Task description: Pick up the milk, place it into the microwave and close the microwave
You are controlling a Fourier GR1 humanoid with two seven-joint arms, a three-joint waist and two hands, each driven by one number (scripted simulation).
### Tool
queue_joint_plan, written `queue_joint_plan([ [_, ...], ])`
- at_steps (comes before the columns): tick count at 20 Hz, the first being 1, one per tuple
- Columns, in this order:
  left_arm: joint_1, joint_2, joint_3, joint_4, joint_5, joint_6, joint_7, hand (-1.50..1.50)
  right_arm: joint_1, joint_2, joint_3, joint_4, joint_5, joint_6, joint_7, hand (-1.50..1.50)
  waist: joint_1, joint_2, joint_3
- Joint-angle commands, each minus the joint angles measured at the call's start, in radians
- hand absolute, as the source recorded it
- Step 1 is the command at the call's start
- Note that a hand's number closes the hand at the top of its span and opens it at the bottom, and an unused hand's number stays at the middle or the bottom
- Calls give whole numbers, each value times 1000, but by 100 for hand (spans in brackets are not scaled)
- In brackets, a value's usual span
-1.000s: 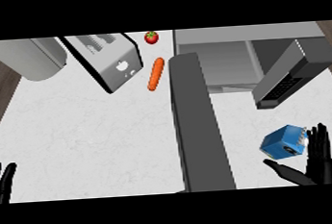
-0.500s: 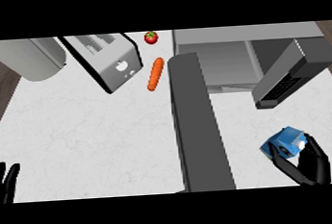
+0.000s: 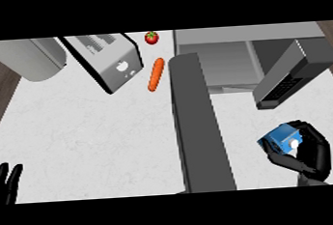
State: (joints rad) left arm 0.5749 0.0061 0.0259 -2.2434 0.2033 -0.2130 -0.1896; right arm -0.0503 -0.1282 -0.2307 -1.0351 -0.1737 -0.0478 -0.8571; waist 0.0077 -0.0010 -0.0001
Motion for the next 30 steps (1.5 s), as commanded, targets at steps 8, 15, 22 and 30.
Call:
queue_joint_plan([
  [8,-1,11,45,-21,70,-25,36,-150,-88,-69,128,35,12,320,7,150,-2,0,0],
  [15,74,-6,41,-30,54,-53,-27,-150,-106,-75,155,-116,53,254,119,150,1,-1,0],
  [22,25,23,125,17,121,-77,23,-150,-200,-1,199,-291,125,46,373,150,-2,-1,-1],
  [30,4,-5,115,55,62,-78,-20,-150,-499,-7,142,155,194,17,296,150,9,3,0],
])
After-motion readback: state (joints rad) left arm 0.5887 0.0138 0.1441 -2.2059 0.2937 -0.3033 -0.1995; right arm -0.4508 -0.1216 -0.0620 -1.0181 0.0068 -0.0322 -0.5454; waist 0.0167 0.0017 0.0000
